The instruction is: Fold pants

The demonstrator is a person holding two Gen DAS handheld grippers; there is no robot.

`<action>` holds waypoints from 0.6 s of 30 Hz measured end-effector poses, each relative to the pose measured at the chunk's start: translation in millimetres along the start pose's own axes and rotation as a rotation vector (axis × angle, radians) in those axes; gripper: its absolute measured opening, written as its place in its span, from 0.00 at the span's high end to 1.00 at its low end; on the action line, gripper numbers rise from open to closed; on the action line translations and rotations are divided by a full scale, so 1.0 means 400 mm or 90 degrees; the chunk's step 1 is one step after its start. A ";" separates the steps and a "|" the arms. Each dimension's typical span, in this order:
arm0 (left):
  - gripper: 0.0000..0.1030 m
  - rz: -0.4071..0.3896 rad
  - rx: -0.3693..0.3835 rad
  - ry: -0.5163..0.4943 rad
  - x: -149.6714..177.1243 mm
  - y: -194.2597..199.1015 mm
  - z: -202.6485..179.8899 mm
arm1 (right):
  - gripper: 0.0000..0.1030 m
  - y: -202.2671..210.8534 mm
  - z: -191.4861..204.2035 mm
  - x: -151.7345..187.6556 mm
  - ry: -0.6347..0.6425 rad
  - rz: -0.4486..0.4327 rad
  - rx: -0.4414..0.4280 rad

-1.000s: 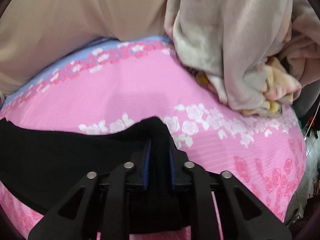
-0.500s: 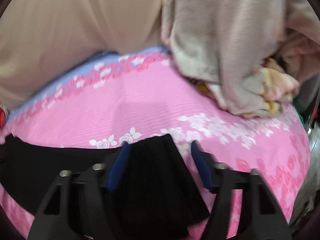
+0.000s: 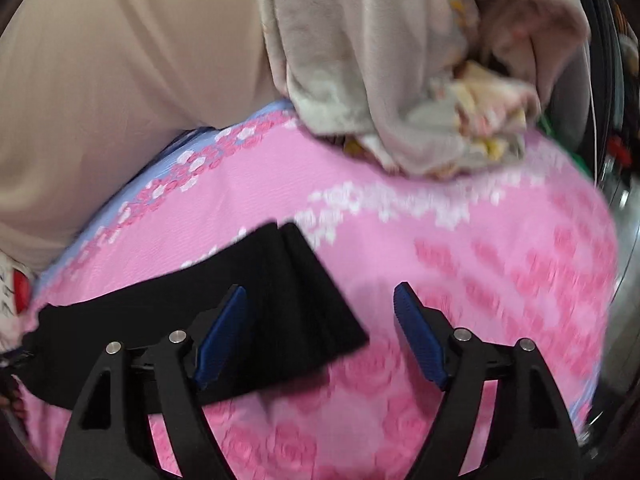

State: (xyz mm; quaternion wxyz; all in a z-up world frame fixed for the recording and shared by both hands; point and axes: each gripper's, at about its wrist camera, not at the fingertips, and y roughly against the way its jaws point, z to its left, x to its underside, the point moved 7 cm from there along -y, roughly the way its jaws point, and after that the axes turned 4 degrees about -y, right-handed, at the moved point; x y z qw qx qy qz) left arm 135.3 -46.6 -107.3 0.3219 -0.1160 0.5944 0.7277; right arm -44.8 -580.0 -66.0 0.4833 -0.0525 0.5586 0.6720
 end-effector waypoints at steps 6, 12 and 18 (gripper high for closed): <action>0.17 -0.017 0.018 -0.014 0.004 0.022 -0.021 | 0.29 -0.039 0.013 -0.003 -0.011 0.010 0.000; 0.17 -0.007 0.004 0.030 0.029 0.016 0.065 | 0.78 -0.069 0.081 0.025 -0.002 0.037 -0.033; 0.17 -0.008 -0.004 0.074 0.060 0.009 0.161 | 0.78 -0.028 0.208 0.001 0.006 0.004 -0.079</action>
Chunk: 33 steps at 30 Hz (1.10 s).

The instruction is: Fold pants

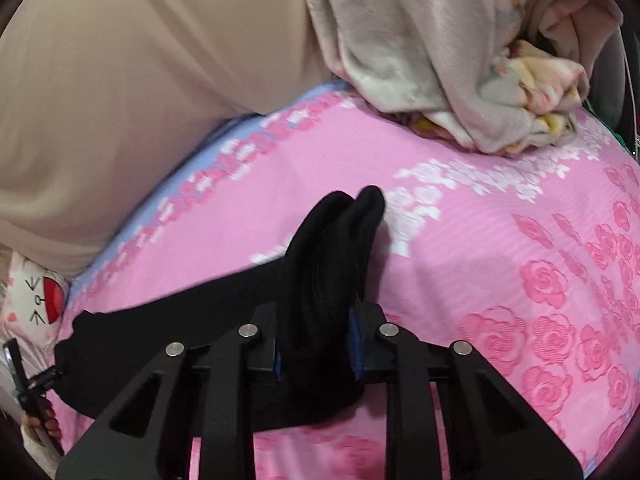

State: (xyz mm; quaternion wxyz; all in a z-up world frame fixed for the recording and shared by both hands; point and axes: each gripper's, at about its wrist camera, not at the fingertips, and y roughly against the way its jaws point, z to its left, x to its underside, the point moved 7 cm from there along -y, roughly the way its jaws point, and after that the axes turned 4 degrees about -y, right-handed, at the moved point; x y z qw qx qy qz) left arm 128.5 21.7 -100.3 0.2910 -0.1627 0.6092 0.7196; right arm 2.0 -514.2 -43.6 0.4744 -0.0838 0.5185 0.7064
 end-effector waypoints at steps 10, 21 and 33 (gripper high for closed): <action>0.17 -0.008 -0.007 0.086 0.046 -0.023 0.218 | 0.78 -0.050 0.533 0.095 0.143 0.057 -0.181; 0.17 -0.019 -0.035 0.147 0.116 -0.034 0.443 | 0.78 -0.211 0.993 0.426 0.324 0.217 -0.273; 0.17 -0.020 -0.021 0.180 0.147 -0.042 0.518 | 0.60 -0.221 1.026 0.584 0.417 0.241 -0.249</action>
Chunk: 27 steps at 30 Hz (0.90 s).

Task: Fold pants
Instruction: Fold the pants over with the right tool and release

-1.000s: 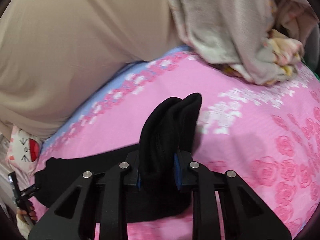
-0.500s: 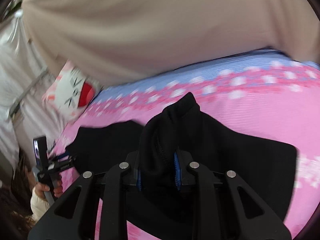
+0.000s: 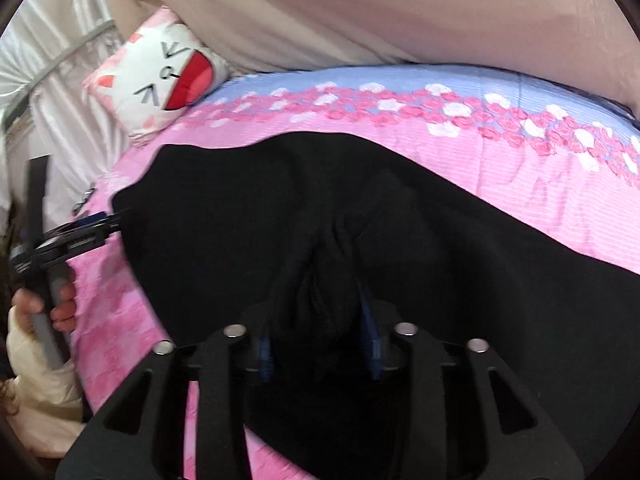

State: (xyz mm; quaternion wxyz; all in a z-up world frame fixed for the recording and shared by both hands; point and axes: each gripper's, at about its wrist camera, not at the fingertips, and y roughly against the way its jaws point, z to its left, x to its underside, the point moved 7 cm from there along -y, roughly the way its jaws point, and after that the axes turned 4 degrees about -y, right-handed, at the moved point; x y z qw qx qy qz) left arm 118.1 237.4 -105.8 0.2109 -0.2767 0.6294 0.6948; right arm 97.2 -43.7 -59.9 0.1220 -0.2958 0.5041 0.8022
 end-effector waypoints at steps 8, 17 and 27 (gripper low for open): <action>0.17 0.003 -0.021 0.028 0.004 -0.005 0.052 | 0.62 0.152 -0.059 -0.042 -0.034 -0.091 0.009; 0.17 0.017 -0.038 0.102 0.032 0.008 0.154 | 0.74 -0.090 -0.085 -0.037 -0.050 0.001 0.040; 0.17 0.068 -0.045 0.239 0.095 -0.033 0.310 | 0.74 0.060 -0.081 -0.050 -0.099 -0.097 0.007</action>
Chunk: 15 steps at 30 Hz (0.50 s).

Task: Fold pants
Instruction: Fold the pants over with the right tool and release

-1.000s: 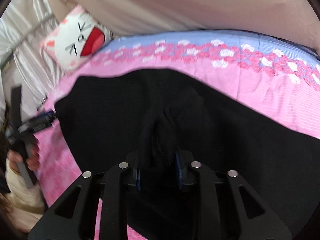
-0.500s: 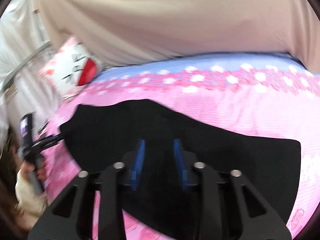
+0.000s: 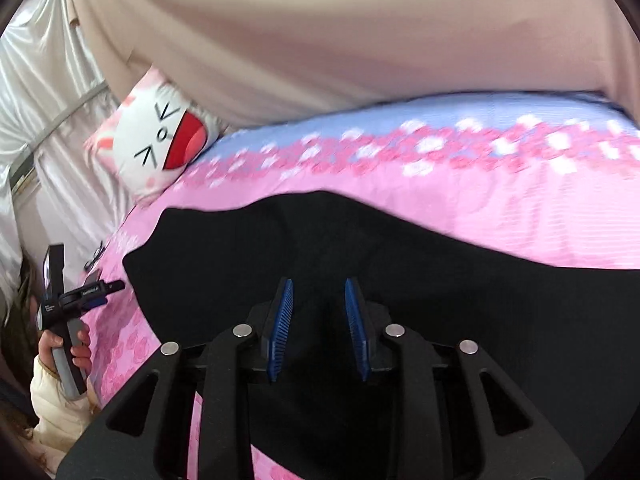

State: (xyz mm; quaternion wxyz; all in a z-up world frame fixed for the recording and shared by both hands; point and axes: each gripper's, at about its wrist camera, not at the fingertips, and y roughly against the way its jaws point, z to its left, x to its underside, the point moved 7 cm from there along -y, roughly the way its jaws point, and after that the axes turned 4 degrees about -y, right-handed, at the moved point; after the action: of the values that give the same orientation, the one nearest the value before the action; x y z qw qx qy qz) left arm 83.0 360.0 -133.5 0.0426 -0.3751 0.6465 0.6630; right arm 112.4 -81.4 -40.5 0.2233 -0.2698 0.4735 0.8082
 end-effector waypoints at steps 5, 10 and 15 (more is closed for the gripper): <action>0.17 0.017 0.056 0.023 -0.004 -0.009 -0.019 | 0.74 0.049 -0.074 0.033 -0.032 0.001 0.048; 0.17 0.003 0.066 -0.012 0.002 0.017 -0.070 | 0.72 0.159 -0.204 0.046 -0.089 -0.039 0.120; 0.17 -0.020 0.054 -0.092 0.011 0.043 -0.161 | 0.72 0.302 -0.371 0.075 -0.171 -0.091 0.193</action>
State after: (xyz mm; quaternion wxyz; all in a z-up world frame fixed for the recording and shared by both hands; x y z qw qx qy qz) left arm 98.8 298.1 -114.2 0.1153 -0.3338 0.6633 0.6598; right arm 48.5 -264.5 -42.4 0.3790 -0.1555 0.5351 0.7388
